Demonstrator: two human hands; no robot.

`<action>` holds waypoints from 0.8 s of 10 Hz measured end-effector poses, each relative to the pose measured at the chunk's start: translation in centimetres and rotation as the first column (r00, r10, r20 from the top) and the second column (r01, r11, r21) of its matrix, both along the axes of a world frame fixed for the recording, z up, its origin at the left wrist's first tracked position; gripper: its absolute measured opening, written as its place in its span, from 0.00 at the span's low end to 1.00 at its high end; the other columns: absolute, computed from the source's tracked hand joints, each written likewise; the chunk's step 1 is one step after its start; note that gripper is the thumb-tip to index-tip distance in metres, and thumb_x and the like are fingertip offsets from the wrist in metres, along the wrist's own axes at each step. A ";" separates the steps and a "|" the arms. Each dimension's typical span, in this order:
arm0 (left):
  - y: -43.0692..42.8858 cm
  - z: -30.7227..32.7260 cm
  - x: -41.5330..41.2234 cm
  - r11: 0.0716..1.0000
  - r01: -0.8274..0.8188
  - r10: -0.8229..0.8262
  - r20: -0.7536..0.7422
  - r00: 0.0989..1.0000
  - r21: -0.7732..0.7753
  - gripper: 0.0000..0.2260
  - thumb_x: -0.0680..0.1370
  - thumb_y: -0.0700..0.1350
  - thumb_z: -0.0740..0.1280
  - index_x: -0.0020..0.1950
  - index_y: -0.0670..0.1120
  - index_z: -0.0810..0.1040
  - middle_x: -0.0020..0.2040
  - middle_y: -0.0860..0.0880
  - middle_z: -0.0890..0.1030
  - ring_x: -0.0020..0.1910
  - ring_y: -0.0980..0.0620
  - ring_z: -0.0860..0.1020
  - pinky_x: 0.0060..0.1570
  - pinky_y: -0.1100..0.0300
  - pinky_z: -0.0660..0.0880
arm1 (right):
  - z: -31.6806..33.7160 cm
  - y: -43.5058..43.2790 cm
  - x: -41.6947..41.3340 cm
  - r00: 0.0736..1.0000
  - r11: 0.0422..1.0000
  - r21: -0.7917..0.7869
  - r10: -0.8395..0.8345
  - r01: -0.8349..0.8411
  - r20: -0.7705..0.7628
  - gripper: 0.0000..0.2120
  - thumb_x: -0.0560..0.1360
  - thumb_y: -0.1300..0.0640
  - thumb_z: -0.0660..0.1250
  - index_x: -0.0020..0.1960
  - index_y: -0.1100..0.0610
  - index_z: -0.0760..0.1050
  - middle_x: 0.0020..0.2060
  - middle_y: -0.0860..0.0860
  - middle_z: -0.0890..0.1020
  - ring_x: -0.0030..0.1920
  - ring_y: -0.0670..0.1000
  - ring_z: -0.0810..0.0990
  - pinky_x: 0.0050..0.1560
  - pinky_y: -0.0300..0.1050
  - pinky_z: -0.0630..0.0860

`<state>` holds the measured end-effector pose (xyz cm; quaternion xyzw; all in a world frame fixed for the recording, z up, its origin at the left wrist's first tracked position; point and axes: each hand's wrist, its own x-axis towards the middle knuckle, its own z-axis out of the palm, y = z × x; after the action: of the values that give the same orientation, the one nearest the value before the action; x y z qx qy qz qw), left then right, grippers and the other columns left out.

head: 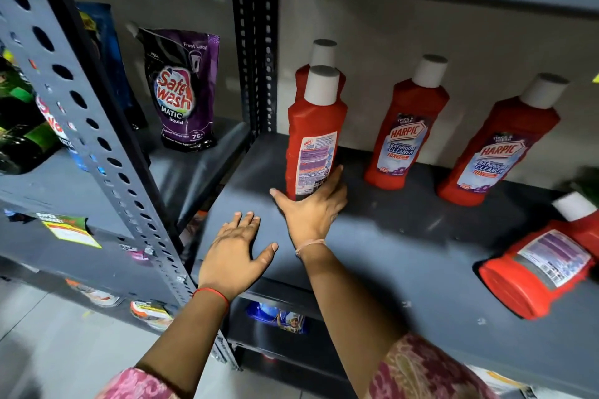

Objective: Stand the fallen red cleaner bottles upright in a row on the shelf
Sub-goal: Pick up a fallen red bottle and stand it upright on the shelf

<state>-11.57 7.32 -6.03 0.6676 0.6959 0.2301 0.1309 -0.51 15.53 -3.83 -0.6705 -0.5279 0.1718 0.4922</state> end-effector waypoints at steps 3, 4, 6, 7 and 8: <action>-0.1 0.1 0.1 1.000 -0.005 0.005 -0.005 1.000 -0.002 0.30 0.75 0.59 0.59 0.72 0.45 0.60 0.75 0.46 0.61 0.76 0.50 0.52 0.74 0.56 0.49 | -0.2 -0.7 1.7 0.956 0.965 -0.041 0.248 -0.258 -0.157 0.39 0.58 0.61 0.73 0.65 0.57 0.60 0.55 0.61 0.76 0.54 0.63 0.75 0.56 0.55 0.74; -0.1 0.2 0.1 1.000 -0.004 0.004 -0.003 1.000 -0.013 0.30 0.75 0.60 0.58 0.72 0.46 0.60 0.75 0.47 0.60 0.76 0.50 0.52 0.74 0.55 0.49 | -0.4 -0.5 2.2 0.972 0.977 -0.035 0.203 -0.208 -0.115 0.34 0.56 0.55 0.79 0.55 0.62 0.66 0.52 0.61 0.74 0.53 0.61 0.73 0.57 0.56 0.72; -0.2 0.3 0.2 1.000 -0.011 0.011 0.007 1.000 -0.002 0.29 0.75 0.59 0.59 0.71 0.45 0.61 0.75 0.46 0.62 0.75 0.50 0.53 0.74 0.55 0.50 | -0.5 1.1 4.8 0.818 0.859 -0.107 0.429 -0.501 -0.382 0.24 0.61 0.65 0.76 0.56 0.58 0.74 0.50 0.54 0.81 0.48 0.52 0.79 0.54 0.48 0.77; -0.2 0.3 0.1 1.000 -0.008 0.008 0.004 1.000 -0.004 0.29 0.75 0.59 0.59 0.71 0.45 0.61 0.75 0.46 0.62 0.75 0.50 0.53 0.74 0.55 0.50 | -0.2 2.4 5.8 0.765 0.784 -0.179 0.484 -0.594 -0.425 0.24 0.61 0.69 0.74 0.56 0.59 0.75 0.54 0.57 0.81 0.49 0.53 0.79 0.56 0.50 0.76; -0.1 0.3 0.2 1.000 -0.003 0.003 0.000 1.000 -0.009 0.29 0.75 0.59 0.59 0.71 0.45 0.61 0.75 0.46 0.62 0.75 0.50 0.53 0.74 0.55 0.50 | 0.3 3.5 6.3 0.768 0.753 -0.236 0.503 -0.614 -0.395 0.26 0.62 0.68 0.74 0.58 0.60 0.74 0.58 0.59 0.79 0.55 0.57 0.78 0.61 0.53 0.73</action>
<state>-11.41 7.21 -5.71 0.6659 0.6980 0.2271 0.1335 5.81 19.03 -3.55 -0.5205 -0.5830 0.5063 0.3645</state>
